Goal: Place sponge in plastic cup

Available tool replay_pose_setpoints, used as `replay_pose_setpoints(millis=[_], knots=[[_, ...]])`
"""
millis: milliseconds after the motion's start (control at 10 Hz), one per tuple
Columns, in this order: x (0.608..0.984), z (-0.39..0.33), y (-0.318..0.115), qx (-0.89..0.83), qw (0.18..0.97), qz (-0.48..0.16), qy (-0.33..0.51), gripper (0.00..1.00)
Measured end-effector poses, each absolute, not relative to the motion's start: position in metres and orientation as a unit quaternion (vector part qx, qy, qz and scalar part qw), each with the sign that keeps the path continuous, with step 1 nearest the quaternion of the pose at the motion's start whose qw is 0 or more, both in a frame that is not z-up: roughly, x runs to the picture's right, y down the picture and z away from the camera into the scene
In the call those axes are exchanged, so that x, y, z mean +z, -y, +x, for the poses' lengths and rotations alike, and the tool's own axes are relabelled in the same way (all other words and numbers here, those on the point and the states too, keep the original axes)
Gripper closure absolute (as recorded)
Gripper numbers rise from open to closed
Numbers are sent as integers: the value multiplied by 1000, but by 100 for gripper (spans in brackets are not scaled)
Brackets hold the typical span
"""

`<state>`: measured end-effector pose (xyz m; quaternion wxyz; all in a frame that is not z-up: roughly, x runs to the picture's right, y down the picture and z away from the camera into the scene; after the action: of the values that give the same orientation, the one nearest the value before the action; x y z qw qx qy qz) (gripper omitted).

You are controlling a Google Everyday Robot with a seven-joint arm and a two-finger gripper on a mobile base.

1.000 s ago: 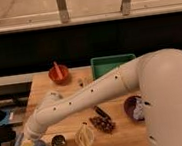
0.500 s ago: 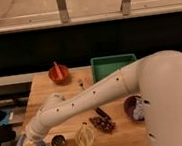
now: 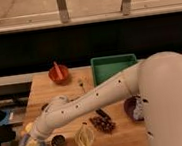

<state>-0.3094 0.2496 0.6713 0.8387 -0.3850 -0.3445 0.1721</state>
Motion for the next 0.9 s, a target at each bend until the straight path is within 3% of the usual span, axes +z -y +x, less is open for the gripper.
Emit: replay_pose_setpoints(millis=[200, 900], knots=[[675, -309, -251, 173, 837, -383, 349, 96], [670, -310, -255, 161, 839, -378, 357, 26]])
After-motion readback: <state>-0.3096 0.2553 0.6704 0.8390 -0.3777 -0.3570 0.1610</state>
